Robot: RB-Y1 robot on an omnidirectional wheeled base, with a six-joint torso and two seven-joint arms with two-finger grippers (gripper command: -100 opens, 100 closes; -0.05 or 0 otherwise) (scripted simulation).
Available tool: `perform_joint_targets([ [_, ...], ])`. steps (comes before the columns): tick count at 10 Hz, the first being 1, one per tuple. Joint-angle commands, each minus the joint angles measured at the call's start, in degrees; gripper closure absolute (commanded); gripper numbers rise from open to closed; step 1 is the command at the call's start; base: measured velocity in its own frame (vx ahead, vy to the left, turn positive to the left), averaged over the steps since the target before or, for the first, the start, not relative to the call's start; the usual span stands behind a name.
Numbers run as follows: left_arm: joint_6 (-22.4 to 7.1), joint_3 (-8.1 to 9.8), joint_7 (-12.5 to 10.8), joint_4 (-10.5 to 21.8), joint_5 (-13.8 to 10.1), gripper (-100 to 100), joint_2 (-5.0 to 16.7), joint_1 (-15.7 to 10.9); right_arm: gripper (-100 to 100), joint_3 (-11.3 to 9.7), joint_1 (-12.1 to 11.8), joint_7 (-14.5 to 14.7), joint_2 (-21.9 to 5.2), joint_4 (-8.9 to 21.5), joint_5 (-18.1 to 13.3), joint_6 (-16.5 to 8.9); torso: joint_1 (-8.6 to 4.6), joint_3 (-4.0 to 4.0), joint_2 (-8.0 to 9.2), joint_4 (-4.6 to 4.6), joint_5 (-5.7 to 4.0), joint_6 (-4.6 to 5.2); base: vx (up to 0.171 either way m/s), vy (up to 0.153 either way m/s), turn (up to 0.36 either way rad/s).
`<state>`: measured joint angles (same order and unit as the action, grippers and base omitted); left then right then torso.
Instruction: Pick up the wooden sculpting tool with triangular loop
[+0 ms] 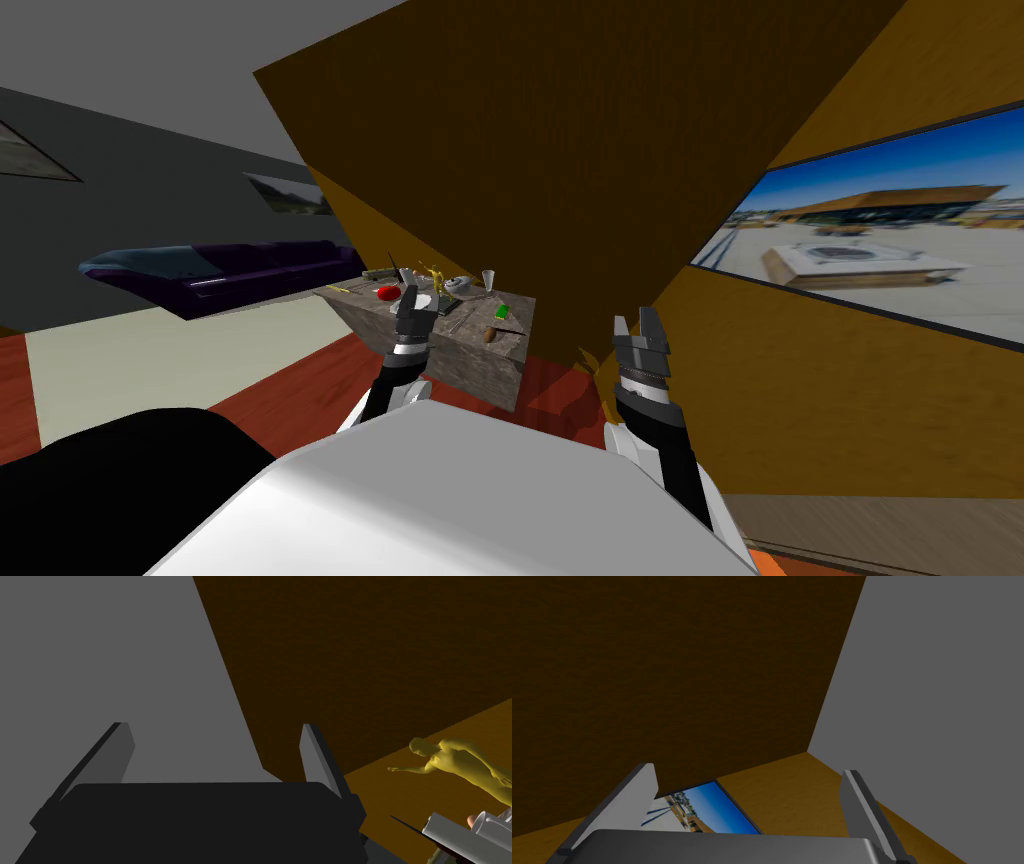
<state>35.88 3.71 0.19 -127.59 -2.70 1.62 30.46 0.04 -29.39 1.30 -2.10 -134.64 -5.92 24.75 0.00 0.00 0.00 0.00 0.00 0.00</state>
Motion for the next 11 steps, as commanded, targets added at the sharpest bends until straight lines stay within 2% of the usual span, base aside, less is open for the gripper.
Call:
perform_joint_targets([
  [1, -1.63, 1.18, -0.7, -0.08, 0.36, -100, 2.53, -0.52, 0, 0.0, 0.0, 0.0, 0.0, 0.0, 0.0, 0.0, 0.0, 0.0, 0.0, 0.0, 0.0, 0.0, -0.072, -0.029, 0.045],
  [4, -5.66, 3.66, -2.01, 0.37, 1.01, -100, 5.95, -2.31, 0, -0.01, 0.02, 0.0, 0.01, 0.0, 0.0, 0.0, -0.27, 0.35, 0.61, 0.13, -0.06, 0.0, -0.167, -0.076, 0.045],
  [6, -8.82, 5.69, -2.87, 1.37, 1.5, -100, 8.25, -4.44, 0, -0.01, 0.02, 0.0, 0.01, 0.0, 0.0, 0.0, -0.4, 0.43, 0.74, 0.17, -0.09, 0.01, -0.207, -0.109, 0.047],
  [7, -9.56, 5.69, -2.87, 1.37, 1.5, -100, 8.25, -4.44, 0, -0.01, 0.03, 0.0, 0.01, 0.0, 0.0, 0.0, -0.4, 0.46, 0.8, 0.18, -0.09, 0.0, -0.115, -0.067, 0.011],
  [8, -11.61, 6.75, -3.22, 2.18, 1.76, -100, 9.39, -5.8, 0, -0.01, 0.02, 0.0, 0.01, 0.01, 0.0, 0.0, -0.29, 0.33, 0.54, 0.14, -0.07, 0.01, -0.071, -0.044, 0.021],
  [9, -11.87, 6.75, -3.22, 2.18, 1.76, -100, 9.39, -5.8, 0, -0.01, 0.01, 0.0, 0.01, 0.0, 0.0, 0.0, -0.19, 0.21, 0.36, 0.09, -0.05, 0.0, -0.058, -0.032, 0.019],
  [10, -14.12, 7.82, -3.5, 3.21, 2.01, -100, 10.52, -7.35, 0, 0.0, 0.01, 0.0, 0.0, 0.0, 0.0, 0.0, -0.14, 0.16, 0.25, 0.07, -0.04, 0.0, -0.084, -0.053, 0.033],
  [11, -14.39, 7.82, -3.5, 3.21, 2.01, -100, 10.52, -7.35, 0, -0.01, 0.01, 0.0, 0.01, 0.0, 0.0, 0.0, -0.19, 0.17, 0.29, 0.07, -0.04, 0.0, -0.084, -0.047, 0.019],
])
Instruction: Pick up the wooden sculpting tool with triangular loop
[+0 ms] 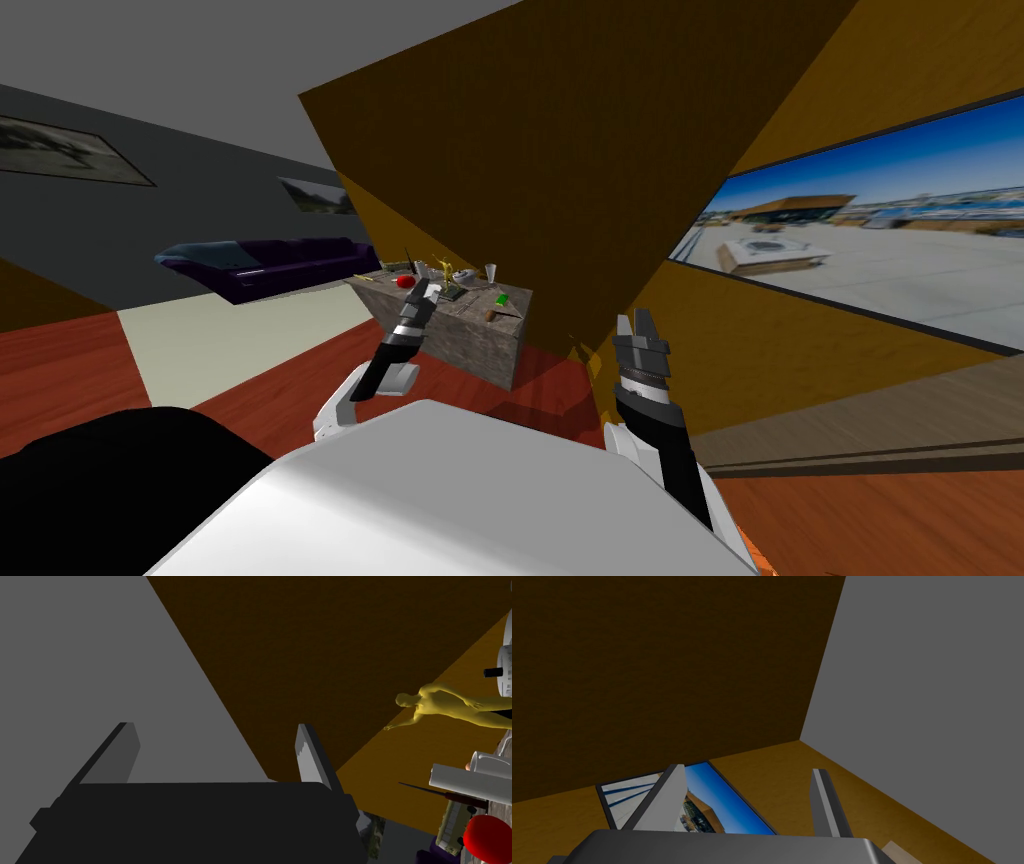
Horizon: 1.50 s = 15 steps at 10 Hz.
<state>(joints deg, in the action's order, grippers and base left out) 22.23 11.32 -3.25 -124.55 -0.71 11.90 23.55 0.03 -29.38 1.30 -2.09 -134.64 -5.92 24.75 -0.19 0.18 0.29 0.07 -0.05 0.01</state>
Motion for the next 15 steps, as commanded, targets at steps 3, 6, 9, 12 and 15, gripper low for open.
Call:
perform_joint_targets([
  [3, -5.79, 2.32, -0.37, 2.9, 0.5, -100, 2.51, -4.03, 0, 0.0, 0.0, 0.0, 0.0, 0.0, 0.0, 0.0, 0.02, -0.01, -0.02, 0.0, 0.01, 0.0, -0.081, -0.046, 0.025],
  [6, -9.48, 3.33, -0.39, 4.65, 0.72, -100, 3.63, -6.02, 0, 0.0, 0.0, 0.0, 0.0, 0.0, 0.0, 0.0, 0.01, -0.04, -0.06, -0.02, 0.0, 0.0, -0.065, -0.042, 0.018],
  [9, -14.69, 5.24, -0.16, 8.96, 1.07, -100, 5.8, -10.34, 0, 0.0, 0.0, 0.0, 0.0, 0.0, 0.0, 0.0, 0.02, -0.06, -0.11, -0.02, 0.0, 0.0, -0.06, -0.046, 0.015],
  [12, -20.0, 6.13, 0.08, 11.5, 1.19, -100, 6.83, -12.63, 0, 0.0, 0.0, 0.0, 0.0, 0.0, 0.0, 0.0, -0.01, -0.07, -0.12, -0.03, 0.0, 0.01, -0.054, -0.048, 0.009],
  [15, -23.85, 6.99, 0.39, 14.27, 1.25, -100, 7.81, -14.98, 0, 0.0, -0.01, 0.0, 0.0, 0.0, 0.0, 0.0, -0.05, -0.11, -0.2, -0.04, -0.01, 0.0, -0.031, -0.051, 0.003],
])
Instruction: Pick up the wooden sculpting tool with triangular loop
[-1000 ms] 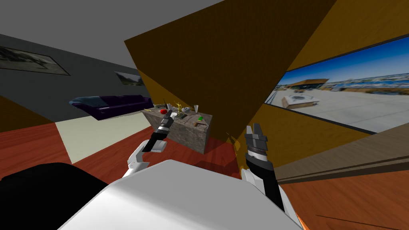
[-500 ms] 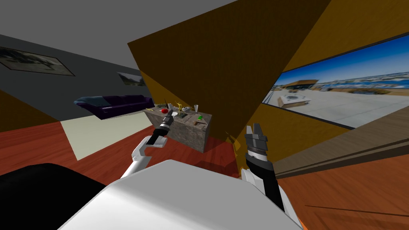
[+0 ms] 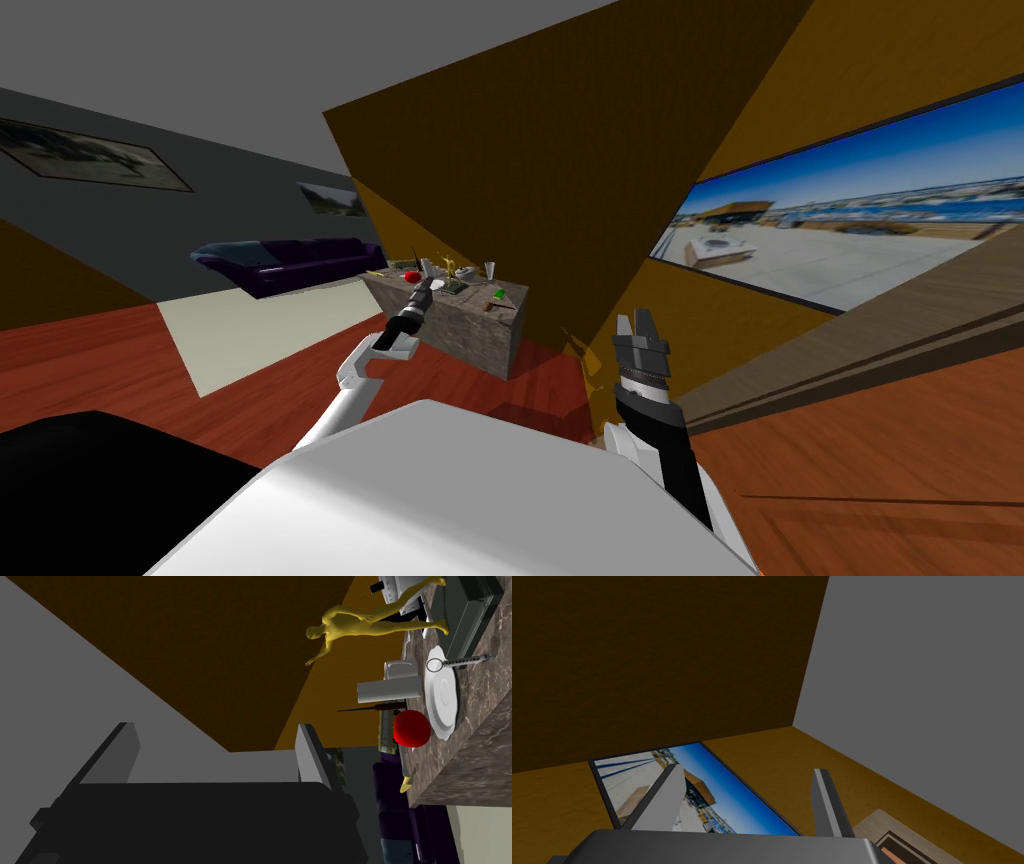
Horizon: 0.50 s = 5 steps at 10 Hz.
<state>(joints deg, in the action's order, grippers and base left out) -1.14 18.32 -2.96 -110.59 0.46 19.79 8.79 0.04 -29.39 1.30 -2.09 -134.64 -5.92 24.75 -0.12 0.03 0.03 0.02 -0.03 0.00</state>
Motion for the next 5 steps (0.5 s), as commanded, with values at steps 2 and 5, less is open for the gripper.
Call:
perform_joint_targets([
  [2, -3.92, 0.8, 0.47, 3.26, 0.11, -100, 0.87, -2.66, 0, 0.0, 0.0, 0.0, 0.0, 0.0, 0.0, 0.0, -0.01, -0.01, 0.0, 0.0, 0.0, 0.0, -0.025, -0.04, -0.005],
  [5, -8.1, 1.58, 0.9, 6.41, 0.09, -100, 1.76, -5.21, 0, 0.0, 0.0, 0.0, 0.0, 0.0, 0.0, 0.0, -0.1, -0.02, -0.02, -0.01, -0.01, 0.0, -0.014, -0.05, -0.005],
])
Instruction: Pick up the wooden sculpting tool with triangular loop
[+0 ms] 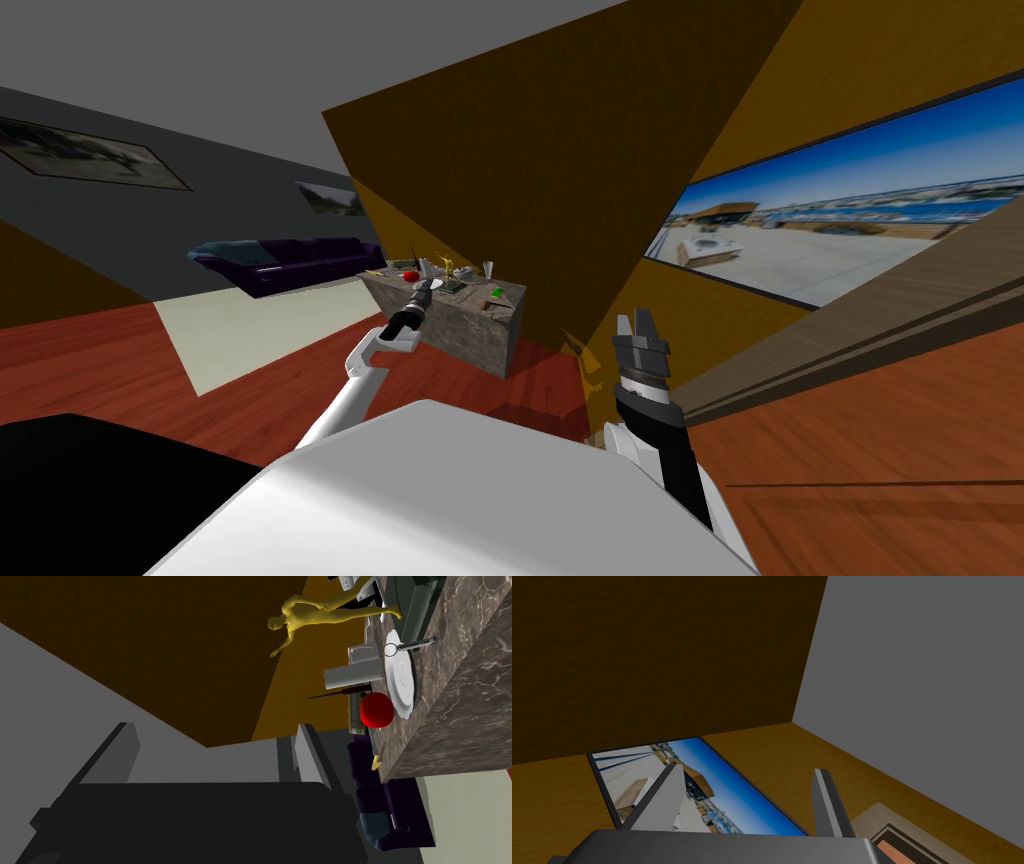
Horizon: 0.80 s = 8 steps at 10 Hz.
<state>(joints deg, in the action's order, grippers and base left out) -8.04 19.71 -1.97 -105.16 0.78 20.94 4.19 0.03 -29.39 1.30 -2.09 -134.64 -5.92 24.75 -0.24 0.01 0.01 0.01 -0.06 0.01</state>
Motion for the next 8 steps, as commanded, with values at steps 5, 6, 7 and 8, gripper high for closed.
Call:
perform_joint_targets([
  [5, -7.66, 1.63, 0.94, 7.28, -0.37, -100, 2.25, -6.03, 0, 0.0, 0.0, 0.0, 0.0, 0.0, 0.0, 0.0, 0.1, -0.01, -0.02, 0.0, 0.02, -0.01, -0.008, -0.046, -0.011],
  [6, -9.38, 1.63, 0.94, 7.65, -0.37, -100, 2.25, -6.03, 0, 0.0, 0.0, 0.0, 0.0, 0.0, 0.0, 0.0, 0.0, -0.02, -0.03, 0.0, 0.0, 0.01, -0.006, -0.064, -0.016],
  [7, -9.99, 1.63, 0.94, 7.65, -0.37, -100, 2.25, -6.03, 0, 0.0, 0.0, 0.0, 0.0, 0.0, 0.0, 0.0, 0.0, -0.02, -0.04, -0.01, 0.0, -0.01, 0.007, -0.032, 0.003],
  [8, -12.1, 2.28, 1.52, 10.34, -0.49, -100, 3.04, -8.66, 0, 0.0, 0.0, 0.0, 0.0, 0.0, 0.0, 0.0, 0.09, -0.03, -0.06, -0.01, 0.01, -0.02, 0.018, -0.062, -0.039],
])
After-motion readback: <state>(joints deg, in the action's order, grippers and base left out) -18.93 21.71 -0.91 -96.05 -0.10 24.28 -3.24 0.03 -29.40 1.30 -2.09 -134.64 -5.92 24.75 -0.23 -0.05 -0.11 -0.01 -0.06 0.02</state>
